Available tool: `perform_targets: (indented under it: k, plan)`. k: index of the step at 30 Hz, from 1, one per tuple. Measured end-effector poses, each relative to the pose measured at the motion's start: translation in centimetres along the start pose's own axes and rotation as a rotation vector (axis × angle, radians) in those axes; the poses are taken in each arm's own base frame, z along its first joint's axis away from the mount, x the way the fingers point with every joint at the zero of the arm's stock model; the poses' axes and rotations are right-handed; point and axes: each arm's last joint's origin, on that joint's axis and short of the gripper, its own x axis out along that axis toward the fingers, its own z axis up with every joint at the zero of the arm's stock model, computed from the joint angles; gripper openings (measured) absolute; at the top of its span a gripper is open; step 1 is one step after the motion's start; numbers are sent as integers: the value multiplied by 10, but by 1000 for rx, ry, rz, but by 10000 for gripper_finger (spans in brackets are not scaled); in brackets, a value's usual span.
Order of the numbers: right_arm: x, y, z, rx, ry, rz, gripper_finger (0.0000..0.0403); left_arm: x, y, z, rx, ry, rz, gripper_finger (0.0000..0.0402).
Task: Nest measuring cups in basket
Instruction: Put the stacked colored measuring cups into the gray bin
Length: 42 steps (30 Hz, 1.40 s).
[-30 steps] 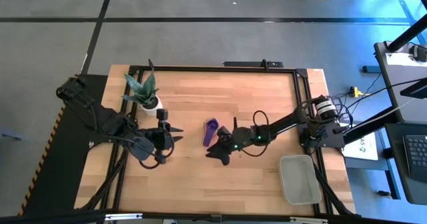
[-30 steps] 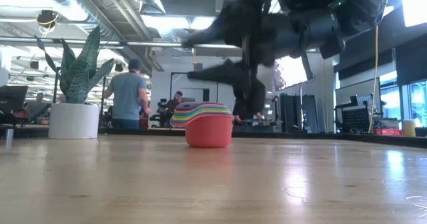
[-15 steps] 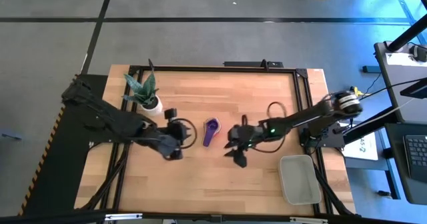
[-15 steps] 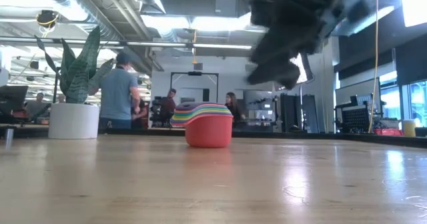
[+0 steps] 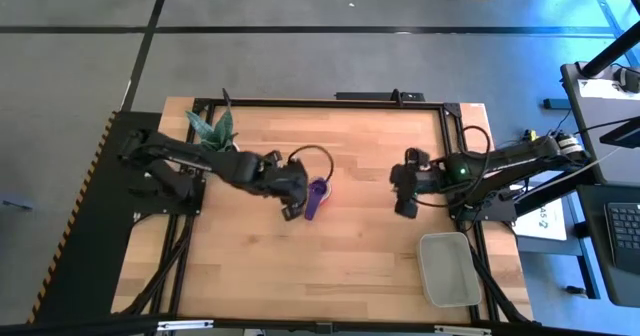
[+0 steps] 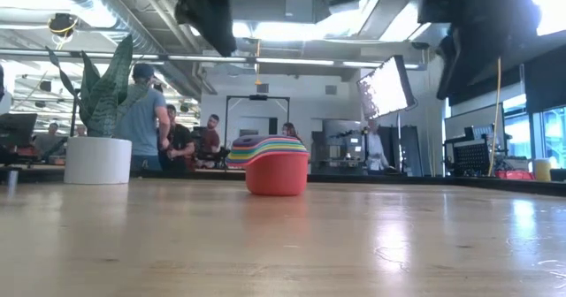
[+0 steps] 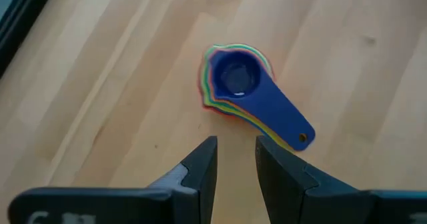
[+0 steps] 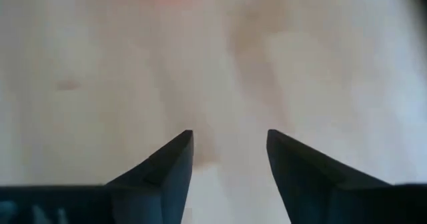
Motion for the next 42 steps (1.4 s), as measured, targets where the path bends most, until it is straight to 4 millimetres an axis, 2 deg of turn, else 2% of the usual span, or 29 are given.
perform_targets:
  k: [3, 7, 14, 19, 25, 31, 35, 42]
  plan:
    - [-4, -8, -7, 63, 5, -143, 195, 0, 2, 17, -26, 25, 26, 96]
    - [-8, -16, -13, 137, -16, -293, 194, 14, -3, 33, -27, 61, 21, 96]
    - [-20, -21, -22, 77, -84, -446, 195, 48, -18, 39, -87, 161, -30, 96]
    - [-33, -27, -27, 58, -141, -463, 194, 59, -28, 34, -171, 193, -21, 96]
    - [-49, -37, -35, 83, -205, -440, 195, 69, -28, 30, -258, 284, -42, 97]
    - [-51, -46, -51, 67, -237, -436, 195, 72, -27, 31, -292, 325, -85, 127]
    - [-57, -52, -58, 72, -268, -421, 195, 72, -28, 34, -296, 299, -107, 144]
    - [-66, -59, -67, 110, -300, -342, 195, 74, -31, 44, -382, 219, -167, 146]
